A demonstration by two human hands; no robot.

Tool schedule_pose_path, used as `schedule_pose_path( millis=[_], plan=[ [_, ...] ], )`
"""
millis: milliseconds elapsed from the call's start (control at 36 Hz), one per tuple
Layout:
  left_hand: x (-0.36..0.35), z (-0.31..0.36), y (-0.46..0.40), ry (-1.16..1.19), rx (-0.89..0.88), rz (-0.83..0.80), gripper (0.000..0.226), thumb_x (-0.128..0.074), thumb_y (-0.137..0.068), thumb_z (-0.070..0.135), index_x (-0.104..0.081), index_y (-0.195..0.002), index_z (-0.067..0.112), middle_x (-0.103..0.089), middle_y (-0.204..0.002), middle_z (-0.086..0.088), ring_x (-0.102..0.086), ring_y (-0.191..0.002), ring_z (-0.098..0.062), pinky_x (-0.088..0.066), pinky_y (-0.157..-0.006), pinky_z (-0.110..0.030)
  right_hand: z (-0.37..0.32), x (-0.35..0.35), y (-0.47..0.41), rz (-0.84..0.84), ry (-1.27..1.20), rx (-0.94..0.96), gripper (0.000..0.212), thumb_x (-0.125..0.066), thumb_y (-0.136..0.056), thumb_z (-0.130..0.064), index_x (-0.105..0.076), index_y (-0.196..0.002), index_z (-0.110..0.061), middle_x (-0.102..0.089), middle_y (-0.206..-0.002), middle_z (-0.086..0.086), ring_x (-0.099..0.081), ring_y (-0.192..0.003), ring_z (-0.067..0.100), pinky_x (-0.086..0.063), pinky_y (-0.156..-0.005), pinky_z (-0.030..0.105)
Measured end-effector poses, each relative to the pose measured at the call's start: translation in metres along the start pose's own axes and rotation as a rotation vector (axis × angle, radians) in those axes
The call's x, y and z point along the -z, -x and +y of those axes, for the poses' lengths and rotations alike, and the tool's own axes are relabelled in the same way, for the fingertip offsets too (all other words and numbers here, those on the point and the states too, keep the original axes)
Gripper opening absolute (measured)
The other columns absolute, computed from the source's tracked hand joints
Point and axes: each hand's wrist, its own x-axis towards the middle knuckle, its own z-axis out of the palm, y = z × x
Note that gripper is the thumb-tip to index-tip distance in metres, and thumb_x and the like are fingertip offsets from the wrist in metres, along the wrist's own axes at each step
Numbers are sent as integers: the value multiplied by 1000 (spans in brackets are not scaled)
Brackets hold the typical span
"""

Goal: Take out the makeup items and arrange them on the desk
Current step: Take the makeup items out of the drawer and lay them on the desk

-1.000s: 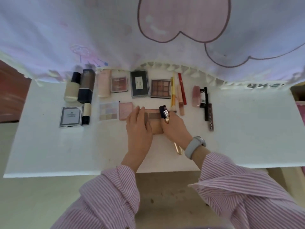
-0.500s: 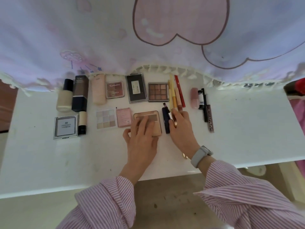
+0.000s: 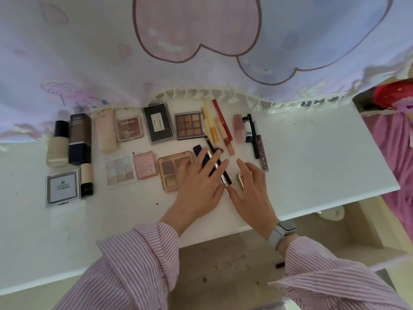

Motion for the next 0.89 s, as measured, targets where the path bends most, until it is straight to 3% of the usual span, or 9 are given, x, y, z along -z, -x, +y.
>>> schedule_pose_path(
  millis=[83, 222, 361, 472, 667, 889],
  plan=[
    [-5, -1, 3, -34, -42, 3, 50, -34, -87, 47, -54, -127, 25, -47, -141, -3, -32, -136, -29, -22, -100, -56, 10, 4, 7, 1, 61, -25, 56, -48, -85, -40, -35, -130, -11, -33, -125, 5, -38, -111, 21, -36, -93, 34],
    [-8, -5, 11, -6, -26, -12, 49, -33, -86, 44, -56, -124, 22, -47, -140, -5, -33, -136, -31, -28, -100, -60, 20, 13, 19, -16, 62, -9, 42, -46, -82, -33, -39, -119, -14, -44, -120, 10, -40, -108, 23, -39, -90, 35],
    [-11, -1, 11, 14, -6, -5, 62, -34, -83, 61, -53, -127, 22, -43, -144, -4, -24, -138, -31, -12, -105, -56, 26, 21, 27, -73, 237, -5, 52, -43, -77, -24, -43, -128, -13, -53, -97, 9, -46, -80, 23, -46, -66, 35],
    [-13, 0, 12, -4, -5, -12, 73, -36, -78, 70, -49, -133, 25, -39, -146, -5, -20, -140, -32, -11, -107, -58, 22, 21, 19, -92, 215, -15, 59, -53, -80, -9, -40, -137, -17, -53, -91, 8, -51, -69, 22, -42, -48, 28],
    [-17, -4, 21, 15, 10, 29, 68, -42, -79, 66, -54, -128, 20, -40, -145, -5, -18, -139, -34, -14, -107, -61, 0, 18, -14, -205, 134, -109, 37, -51, -91, -23, -42, -126, -16, -51, -116, -1, -50, -102, 20, -45, -74, 33],
    [-18, -9, 26, 31, 21, 47, 63, -44, -81, 59, -47, -131, 20, -36, -147, -5, -18, -140, -32, -15, -109, -60, -15, 1, -18, -132, 58, -6, 34, -54, -87, -16, -53, -121, -15, -56, -111, -1, -52, -99, 19, -50, -67, 33]
  ],
)
